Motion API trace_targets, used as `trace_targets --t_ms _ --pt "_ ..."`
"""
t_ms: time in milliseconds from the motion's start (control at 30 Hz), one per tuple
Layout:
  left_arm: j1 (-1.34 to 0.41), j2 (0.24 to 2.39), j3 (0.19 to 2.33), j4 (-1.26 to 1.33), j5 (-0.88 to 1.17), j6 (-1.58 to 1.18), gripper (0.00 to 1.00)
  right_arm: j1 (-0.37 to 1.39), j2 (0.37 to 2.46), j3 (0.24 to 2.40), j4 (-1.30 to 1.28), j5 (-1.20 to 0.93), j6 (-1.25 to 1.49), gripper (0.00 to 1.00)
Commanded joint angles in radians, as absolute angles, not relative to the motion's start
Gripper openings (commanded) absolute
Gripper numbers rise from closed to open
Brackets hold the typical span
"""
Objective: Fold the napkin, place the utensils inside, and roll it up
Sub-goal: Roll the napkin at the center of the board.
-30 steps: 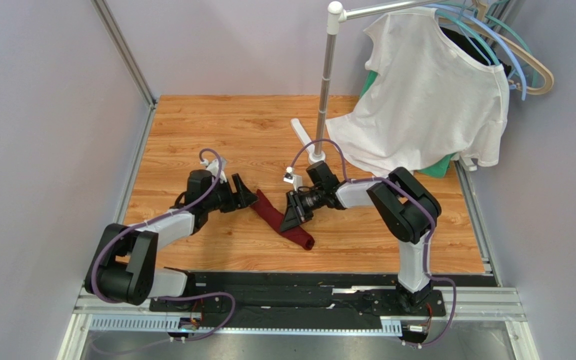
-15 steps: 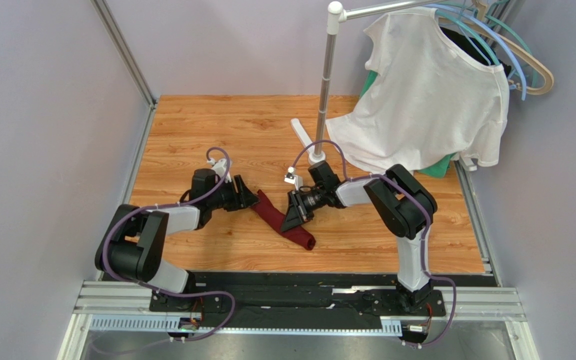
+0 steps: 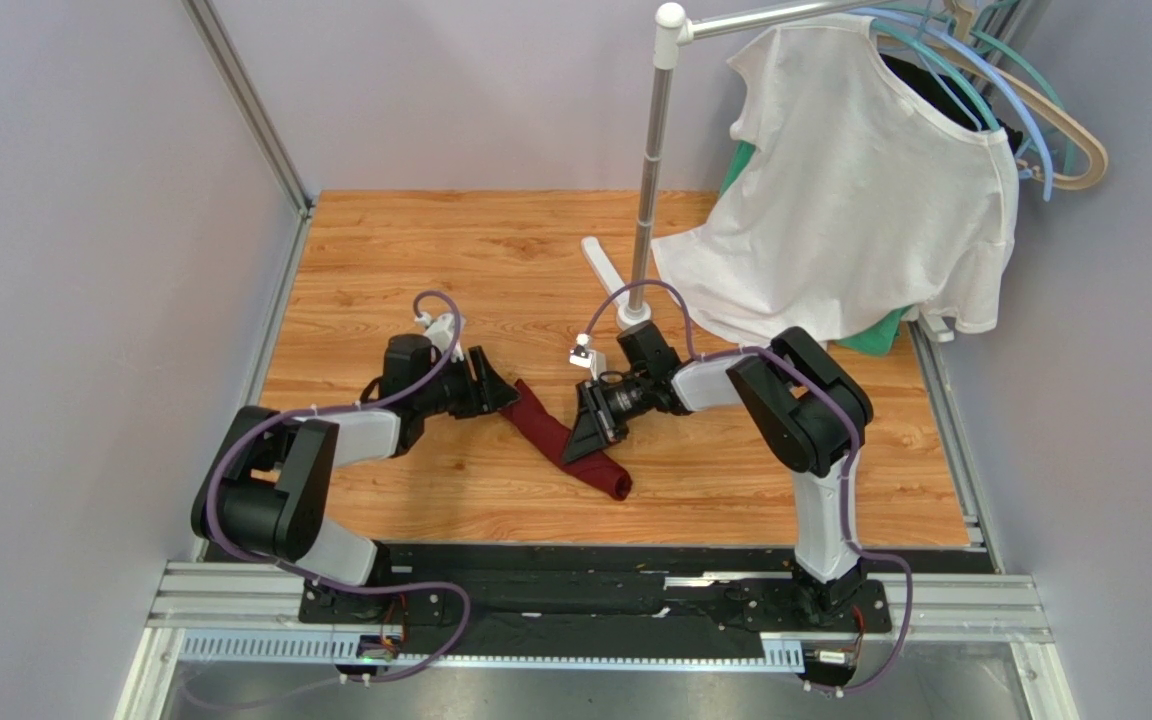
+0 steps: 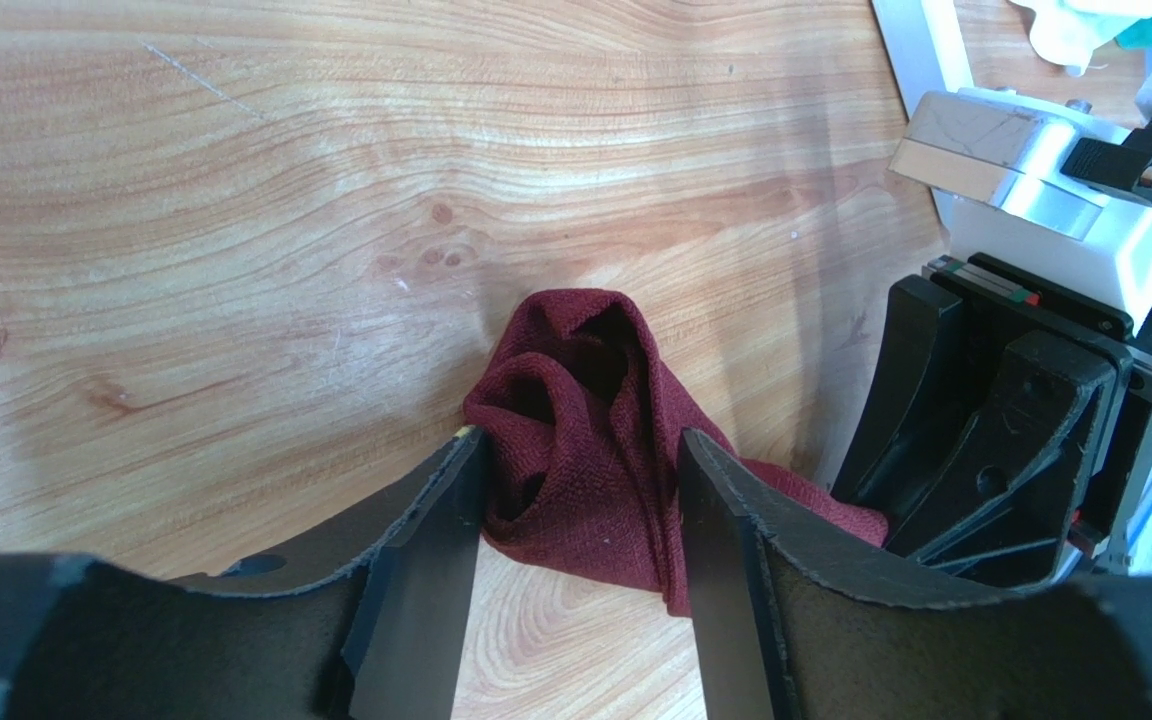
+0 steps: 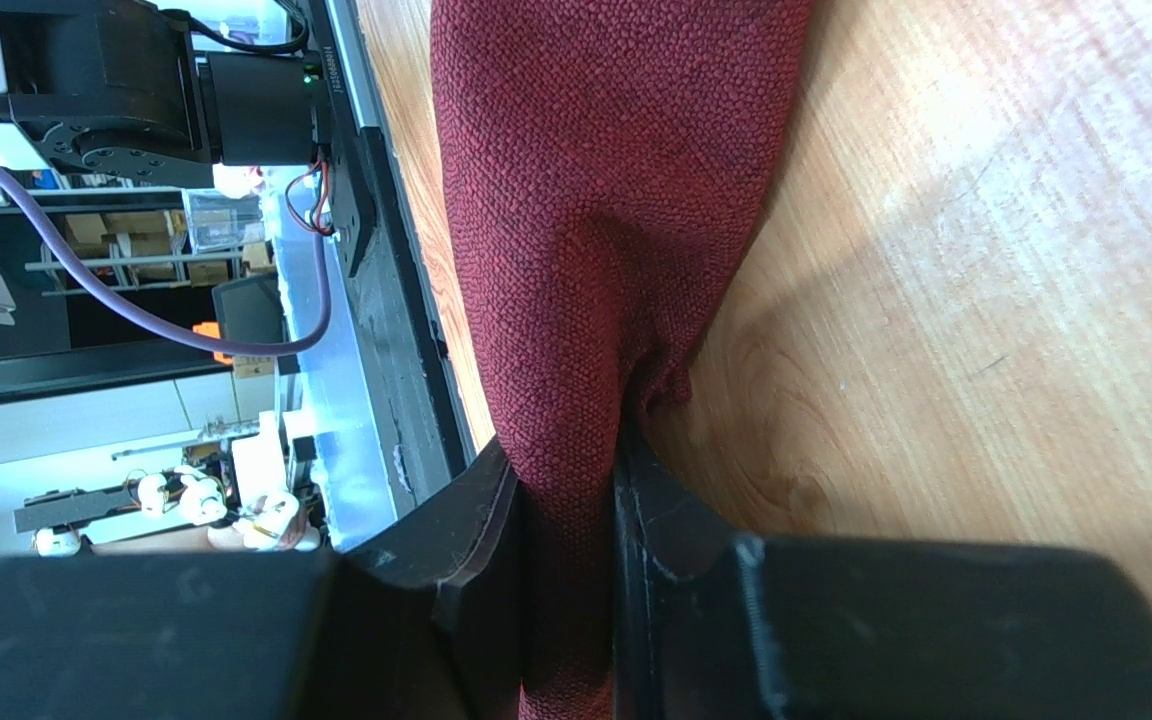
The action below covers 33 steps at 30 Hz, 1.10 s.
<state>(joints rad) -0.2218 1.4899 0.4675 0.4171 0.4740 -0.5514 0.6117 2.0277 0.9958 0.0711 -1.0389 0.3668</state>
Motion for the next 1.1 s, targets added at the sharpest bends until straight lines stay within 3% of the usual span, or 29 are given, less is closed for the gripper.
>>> trace_targets --t_ms 0,133,233,333,367,467,700,833,1067 --pt "-0.218 1.494 0.505 0.477 0.486 -0.523 0.51 0.604 2.054 1.006 0.043 -1.008 0.345 0.15" --pt "-0.218 1.519 0.514 0.488 0.506 -0.526 0.35 0.598 2.045 1.002 0.037 -0.993 0.350 0.19" --pt "-0.218 1.528 0.518 0.492 0.508 -0.526 0.28 0.598 2.036 1.005 0.020 -0.982 0.342 0.25" --pt "-0.218 1.526 0.517 0.494 0.511 -0.528 0.15 0.597 2.025 1.002 0.008 -0.963 0.333 0.43" --pt "-0.218 1.526 0.520 0.492 0.514 -0.529 0.12 0.595 2.011 0.999 0.005 -0.953 0.334 0.73" --pt "-0.218 1.523 0.525 0.482 0.518 -0.535 0.00 0.592 1.965 0.997 -0.046 -0.899 0.313 1.00" --pt "-0.218 1.523 0.574 0.362 0.508 -0.528 0.00 0.571 1.789 0.994 -0.222 -0.648 0.242 1.00" --pt "-0.218 1.534 0.597 0.324 0.509 -0.534 0.00 0.587 1.665 0.994 -0.279 -0.331 0.232 1.00" --pt "-0.218 1.581 0.653 0.200 0.500 -0.560 0.00 0.845 1.551 1.071 -0.286 0.145 0.104 1.00"
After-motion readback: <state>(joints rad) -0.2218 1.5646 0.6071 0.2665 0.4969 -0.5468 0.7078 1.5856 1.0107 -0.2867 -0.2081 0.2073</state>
